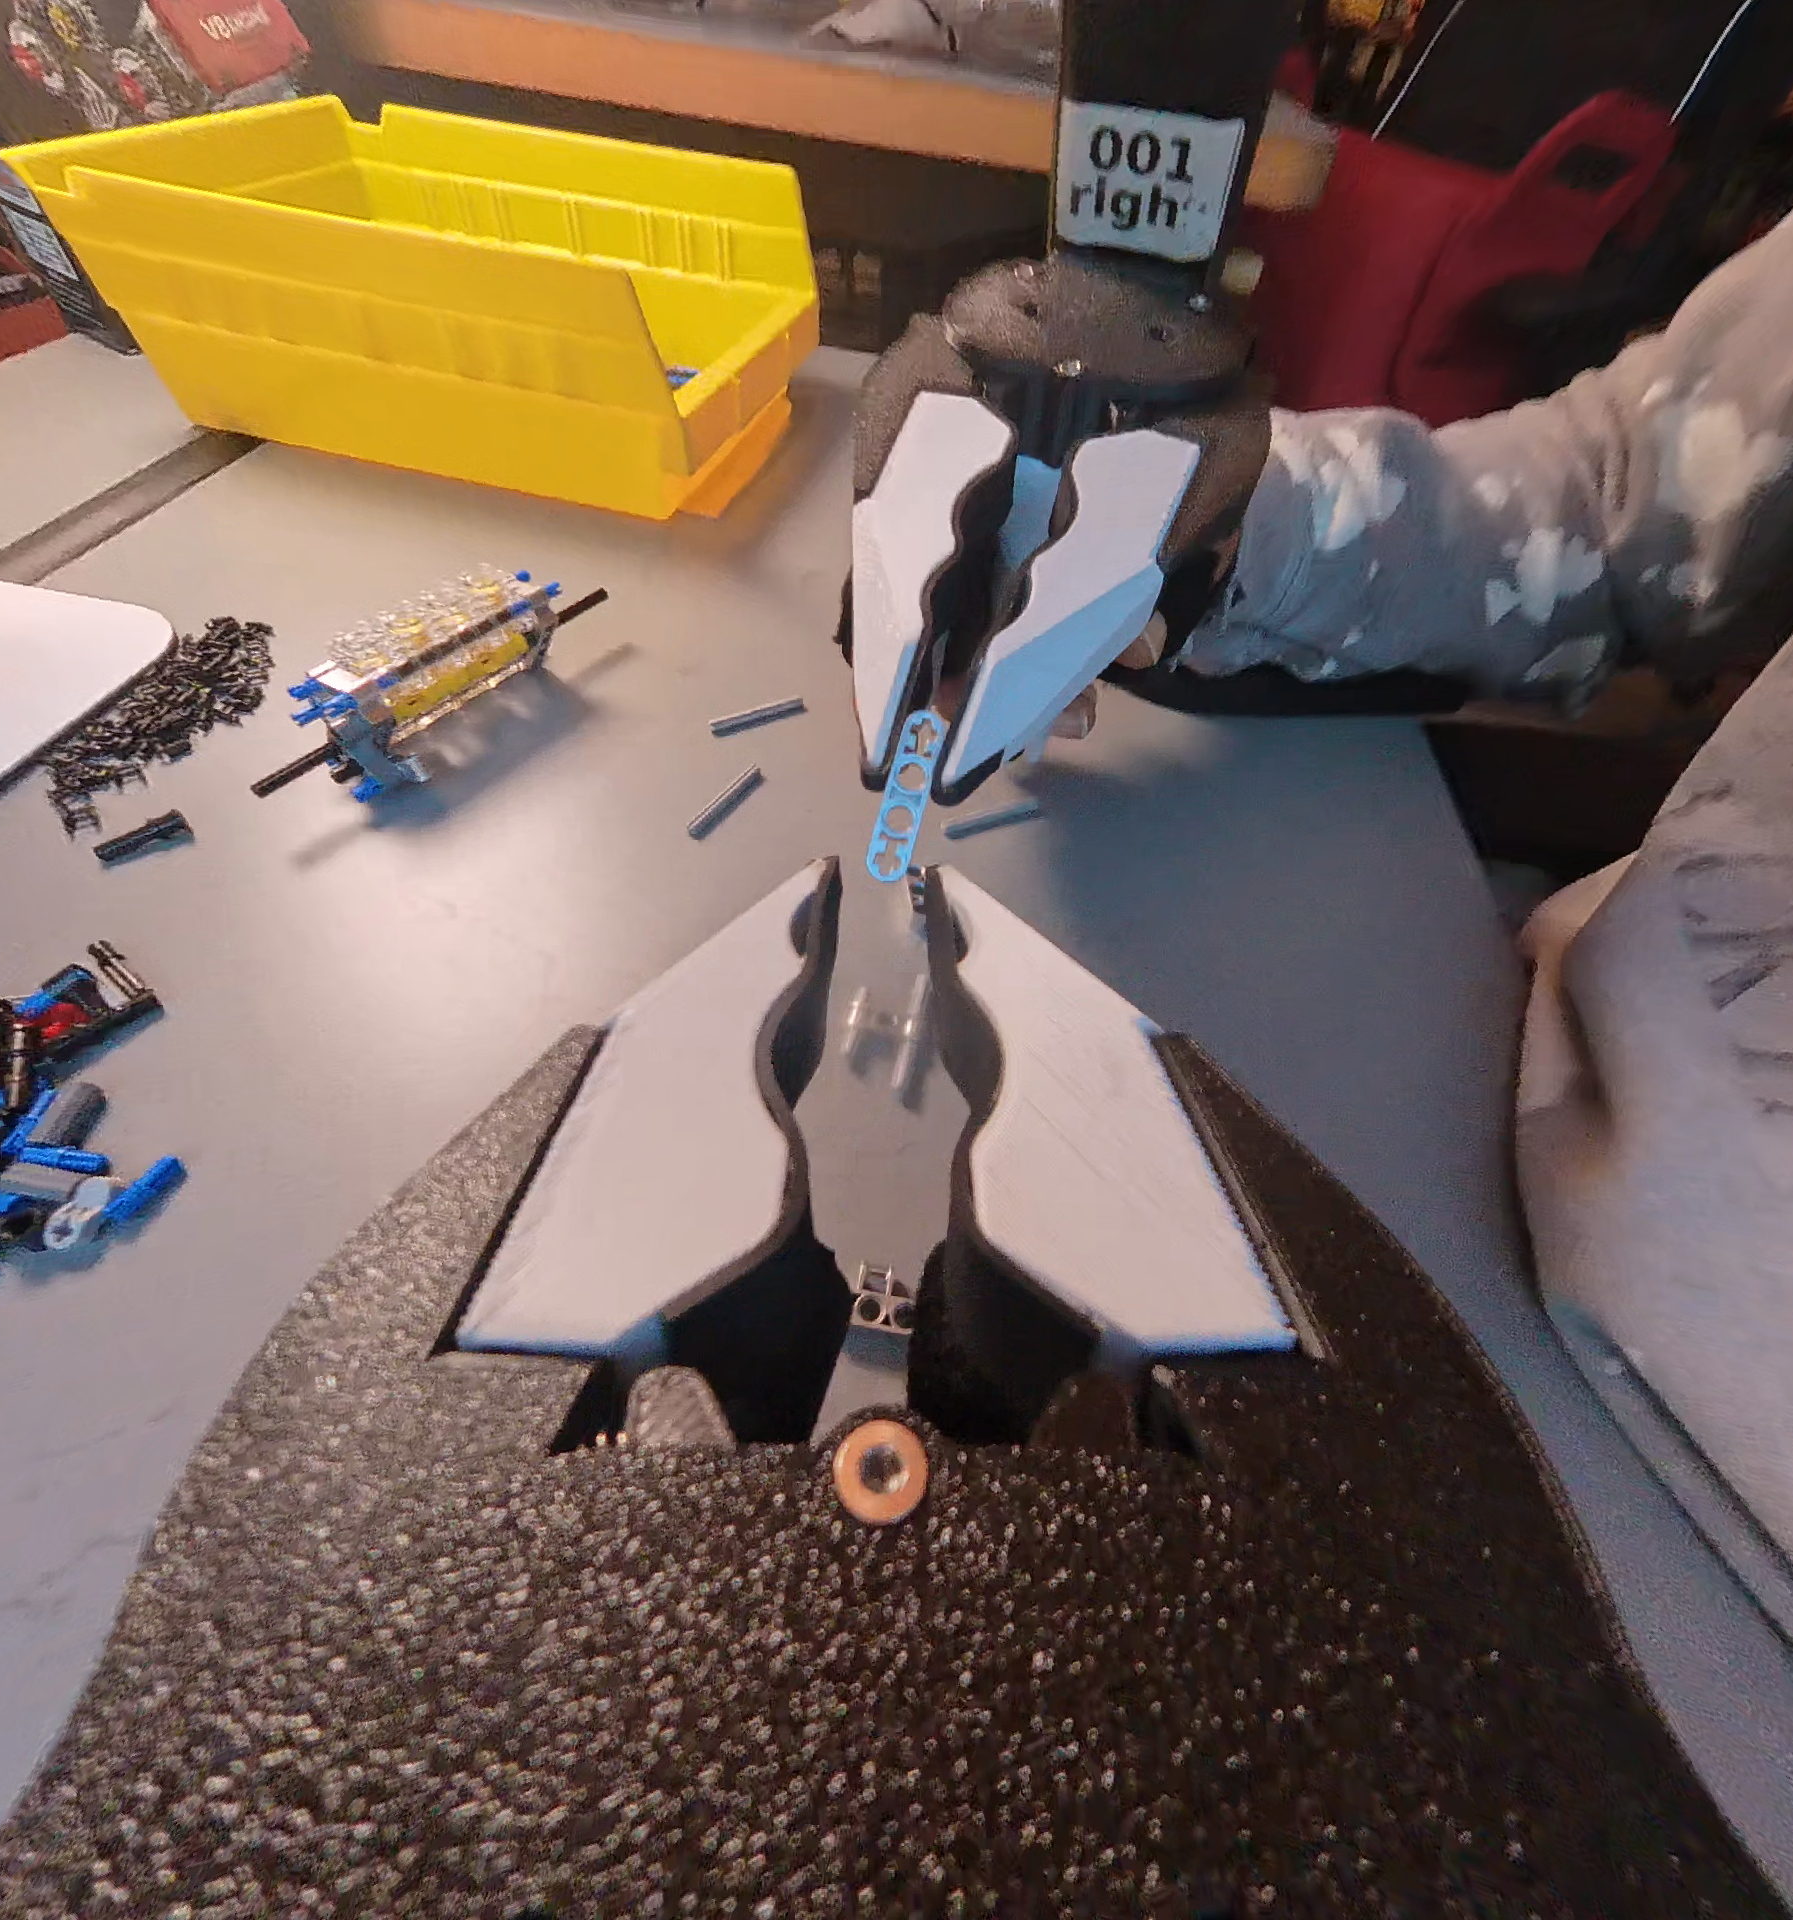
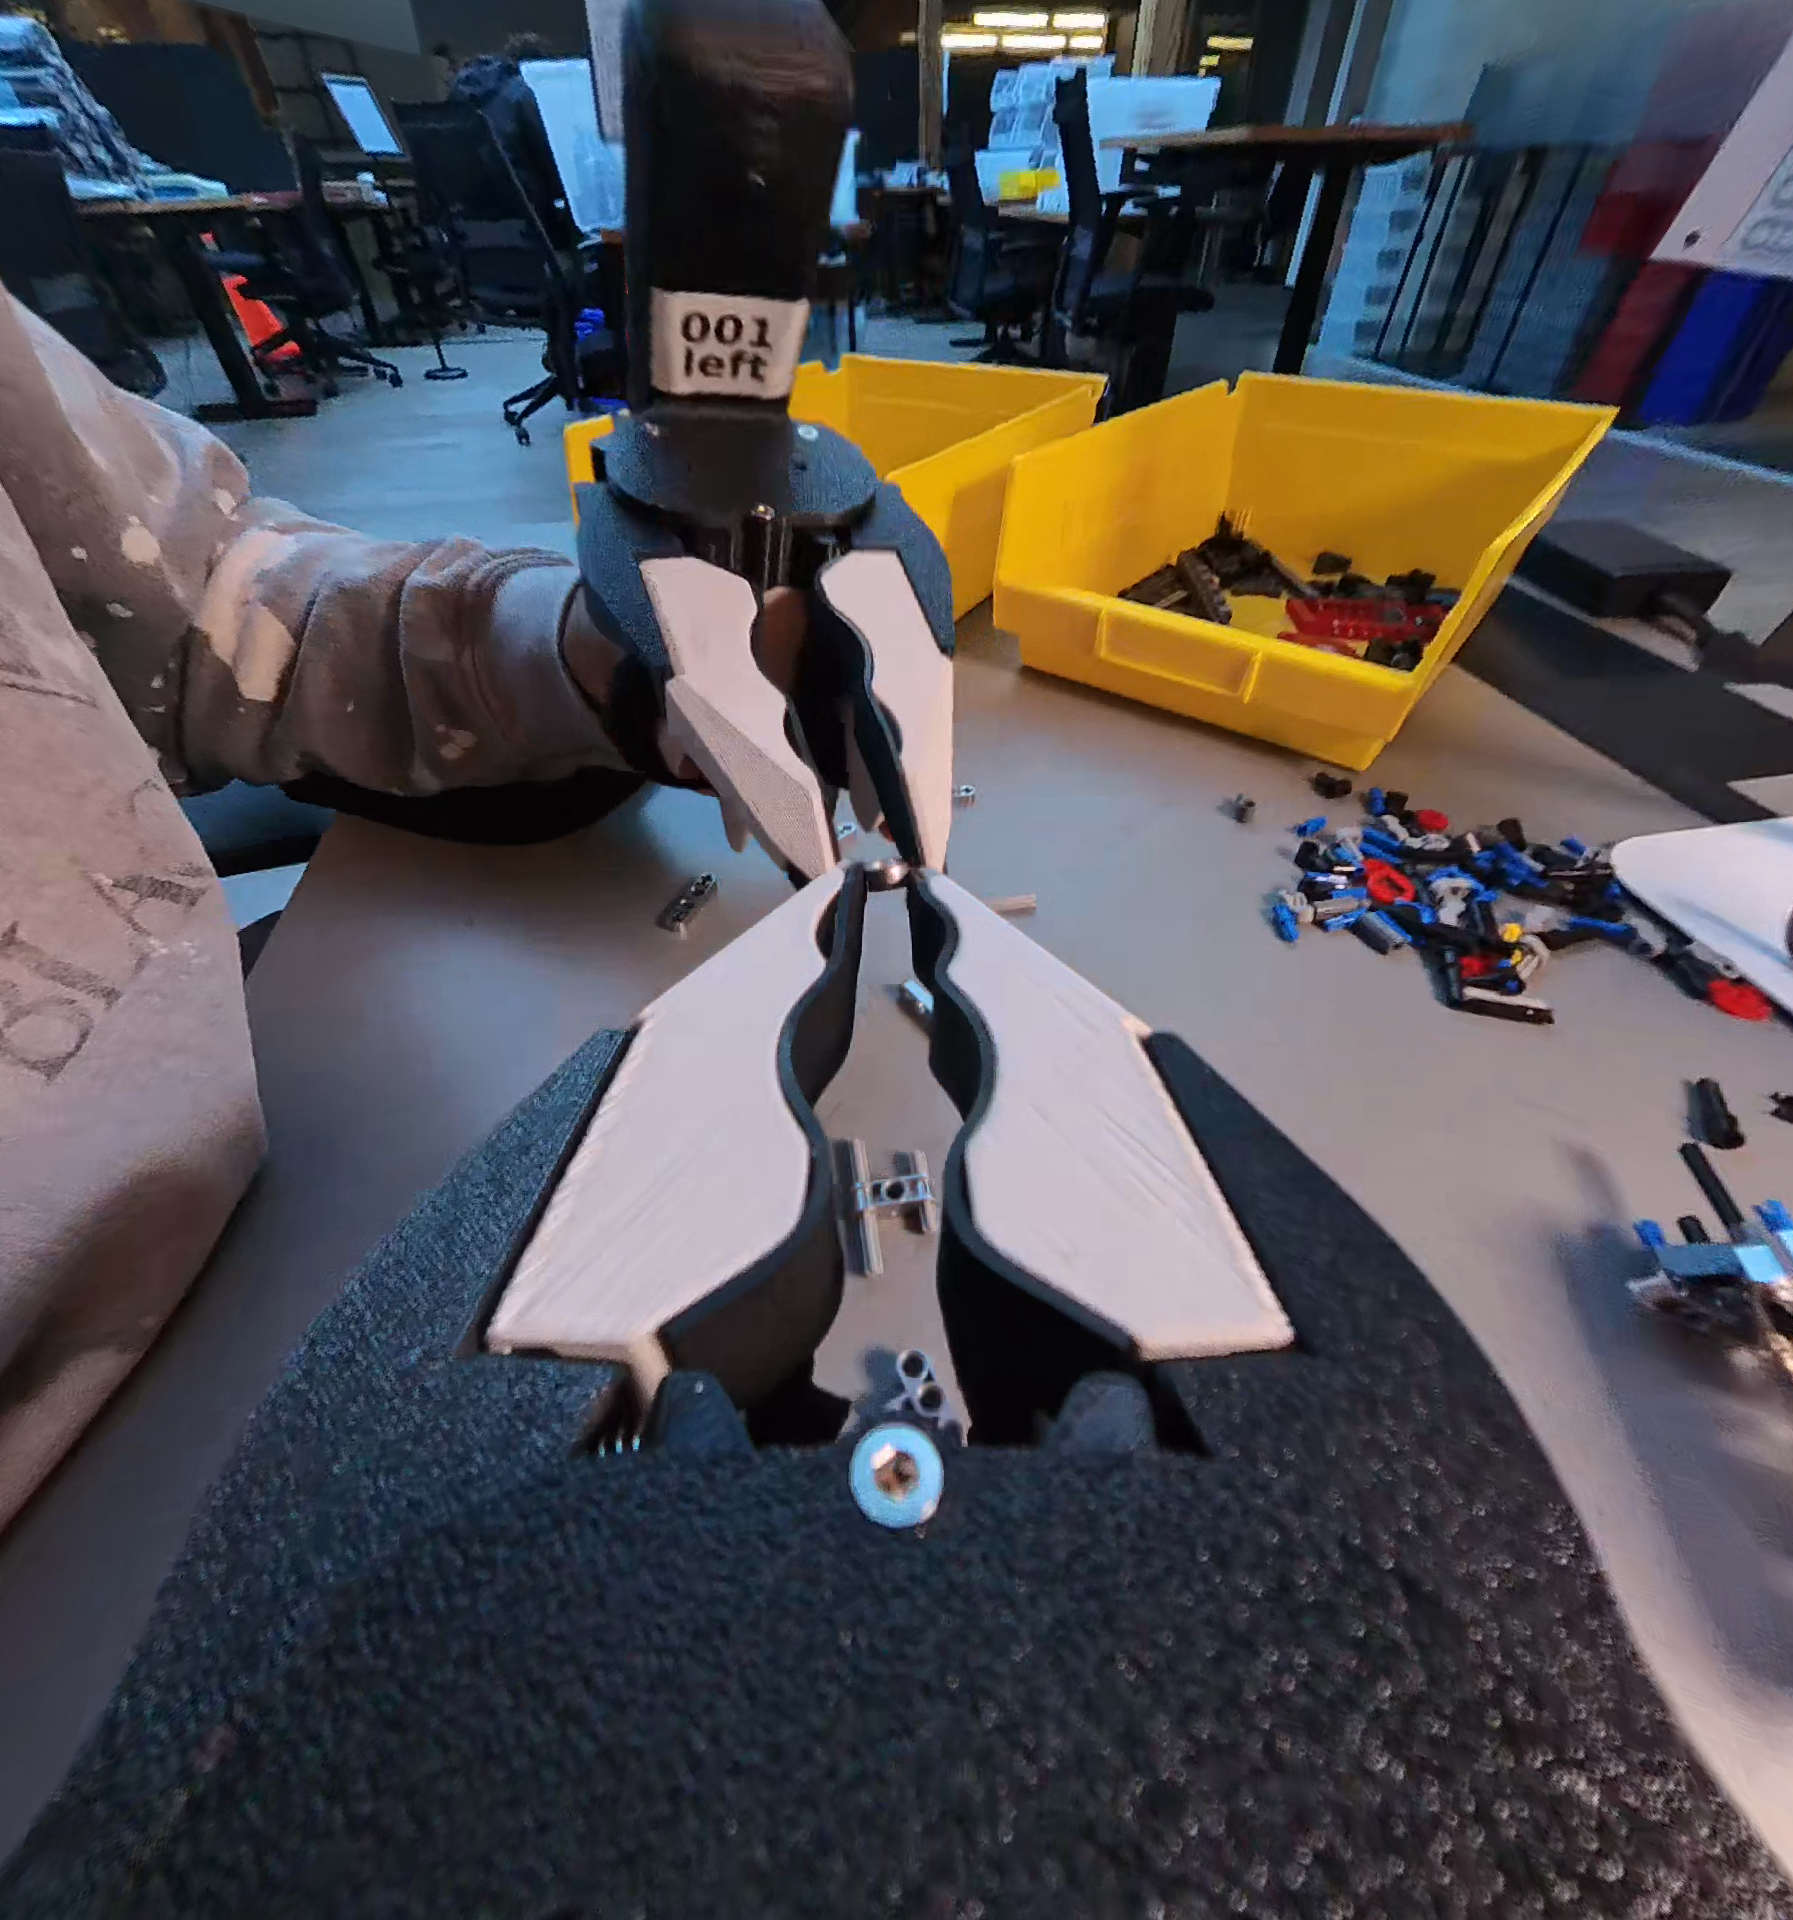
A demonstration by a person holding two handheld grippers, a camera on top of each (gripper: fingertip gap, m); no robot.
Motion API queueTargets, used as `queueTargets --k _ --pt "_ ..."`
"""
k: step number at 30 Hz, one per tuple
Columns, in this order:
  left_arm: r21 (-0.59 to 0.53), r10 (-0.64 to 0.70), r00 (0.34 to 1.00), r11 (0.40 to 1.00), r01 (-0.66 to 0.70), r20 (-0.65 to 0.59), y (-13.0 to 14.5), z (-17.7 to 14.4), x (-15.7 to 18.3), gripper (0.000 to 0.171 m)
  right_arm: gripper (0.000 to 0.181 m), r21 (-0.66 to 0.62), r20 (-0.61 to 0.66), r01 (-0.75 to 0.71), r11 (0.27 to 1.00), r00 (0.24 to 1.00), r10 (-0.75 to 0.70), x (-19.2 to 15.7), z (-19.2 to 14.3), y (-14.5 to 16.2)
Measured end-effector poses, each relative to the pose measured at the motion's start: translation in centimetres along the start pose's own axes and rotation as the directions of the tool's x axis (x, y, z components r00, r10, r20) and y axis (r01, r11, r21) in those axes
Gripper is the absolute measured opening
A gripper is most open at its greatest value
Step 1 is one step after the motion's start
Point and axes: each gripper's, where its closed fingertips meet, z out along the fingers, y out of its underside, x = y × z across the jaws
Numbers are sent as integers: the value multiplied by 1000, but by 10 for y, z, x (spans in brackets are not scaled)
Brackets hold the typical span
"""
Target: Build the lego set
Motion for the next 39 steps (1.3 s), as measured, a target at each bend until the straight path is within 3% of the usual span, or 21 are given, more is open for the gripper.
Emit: queueTargets --k 5,10,15,23,25,27,29,31,35,36,39 --pt "-106 119 993 988 -116 22 16 9 5 7 6 -90 40 -8 996 999 11 -9 9 17" --pt "-126 117 993 985 -115 8 20 10 7 5 6 -99 58 -40 994 997 46 -10 9 19" --pt "-72 -70 994 995 64 -88 16 12 14 5 6 -57 69 -63 996 995 67 -12 9 12" --pt "-27 -310 921 950 312 -235 8 13 22 5 2 61 64 -107 992 993 103 -7 2 -7" --pt "-3 -389 881 915 403 -270 3 10 19 5 9 92 40 -47 995 998 43 -6 -2 -13" --pt "23 -456 833 873 487 -315 -4 5 15 5 31 80 -27 80 994 997 -79 -5 -2 -14" --pt "26 -499 794 841 540 -348 -7 2 14 5 47 10 -117 275 961 955 -272 -3 1 -9" --pt "15 -529 763 818 575 -371 -8 3 16 5 52 -61 -167 430 901 885 -434 -5 6 -4" --pt "-4 -563 721 789 614 -403 -10 6 22 5 43 -119 -206 527 841 816 -540 -6 14 -2" --pt "-5 -570 712 782 624 -410 -11 7 23 5 34 -128 -198 537 834 810 -552 -7 15 0" --pt "-13 -597 678 755 656 -430 -11 7 23 5 30 -128 -193 534 836 813 -549 -8 15 1"
